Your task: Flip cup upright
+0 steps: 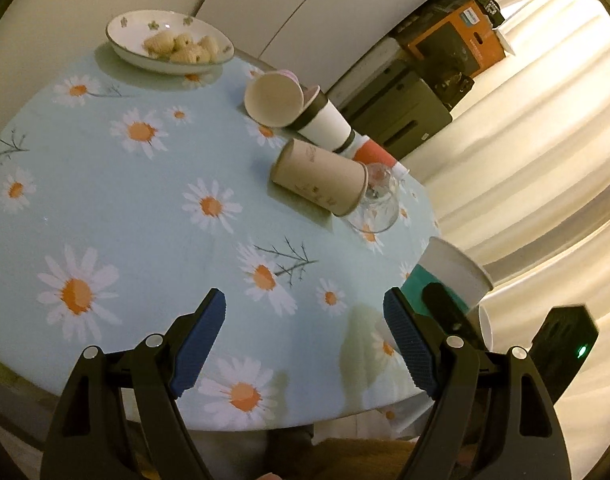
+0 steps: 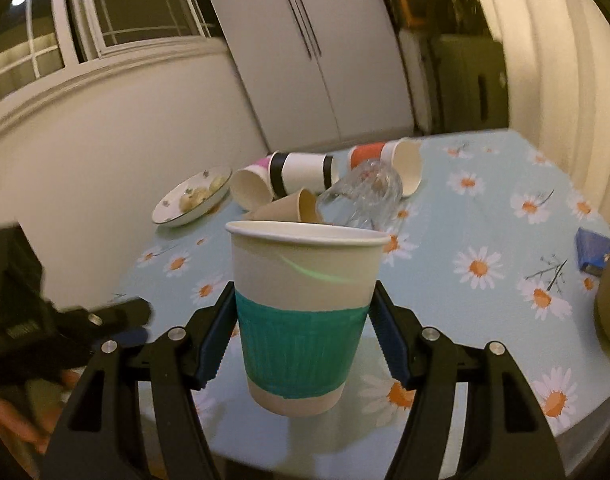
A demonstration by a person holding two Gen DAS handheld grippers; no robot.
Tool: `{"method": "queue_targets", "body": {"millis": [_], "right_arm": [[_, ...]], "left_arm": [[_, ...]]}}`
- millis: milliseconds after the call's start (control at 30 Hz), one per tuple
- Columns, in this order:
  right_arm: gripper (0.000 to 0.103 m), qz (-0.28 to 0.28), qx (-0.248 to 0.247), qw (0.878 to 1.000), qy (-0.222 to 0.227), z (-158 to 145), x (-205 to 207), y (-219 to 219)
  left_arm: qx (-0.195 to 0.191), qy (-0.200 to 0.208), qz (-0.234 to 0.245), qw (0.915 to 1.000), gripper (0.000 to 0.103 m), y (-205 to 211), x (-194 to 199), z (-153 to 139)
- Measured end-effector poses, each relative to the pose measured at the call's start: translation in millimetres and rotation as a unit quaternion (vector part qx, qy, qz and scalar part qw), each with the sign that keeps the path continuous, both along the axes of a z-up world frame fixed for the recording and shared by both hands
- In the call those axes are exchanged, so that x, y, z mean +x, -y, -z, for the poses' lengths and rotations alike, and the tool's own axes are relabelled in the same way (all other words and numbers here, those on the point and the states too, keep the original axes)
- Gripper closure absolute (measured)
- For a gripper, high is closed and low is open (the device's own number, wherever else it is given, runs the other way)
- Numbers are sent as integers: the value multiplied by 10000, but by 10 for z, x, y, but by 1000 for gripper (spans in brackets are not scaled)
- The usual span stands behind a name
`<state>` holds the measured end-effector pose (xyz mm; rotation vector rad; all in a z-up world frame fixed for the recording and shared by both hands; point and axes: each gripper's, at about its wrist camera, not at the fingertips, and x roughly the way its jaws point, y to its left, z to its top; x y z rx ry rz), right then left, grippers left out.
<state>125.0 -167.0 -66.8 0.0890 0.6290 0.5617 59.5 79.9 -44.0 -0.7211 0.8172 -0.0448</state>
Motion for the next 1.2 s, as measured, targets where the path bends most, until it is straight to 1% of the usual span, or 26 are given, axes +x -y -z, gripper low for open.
{"method": "queue_targets", "body": {"millis": [33, 100, 167, 300, 367, 433, 567, 933, 1133, 1200], "right_arm": [[38, 36, -61, 9998, 203, 26, -27, -29], [38, 78, -166, 9988, 455, 80, -48, -72], [38, 116, -252, 9977, 620, 165, -39, -112], [38, 230, -424, 9952, 856, 386, -46, -178], [38, 239, -501, 9932, 1025, 472, -79, -218], [38, 247, -601, 9904, 1218, 515, -129, -261], [38, 259, -674, 9876, 1391, 557, -226, -288], [38, 211, -791, 9870, 1382, 577, -325, -278], [38, 175, -859, 9885, 1229, 641, -352, -269], [34, 184, -860, 9892, 1169, 650, -349, -265]], "left_arm": [[0, 15, -24, 10000, 24, -17, -12, -4], [-27, 27, -81, 10000, 24, -58, -34, -1], [-54, 26, -92, 9999, 24, -68, -37, 1], [36, 55, -87, 9999, 24, -68, -51, -12], [10, 82, -93, 9999, 24, -74, -56, -12], [10, 87, -115, 9999, 24, -88, -53, -11], [-3, 93, -152, 9998, 24, -111, -68, -7], [158, 66, -176, 9997, 24, -78, -99, -2], [273, 42, -175, 9995, 24, -51, -113, 5], [295, 36, -170, 9994, 24, -44, -115, 9]]}}
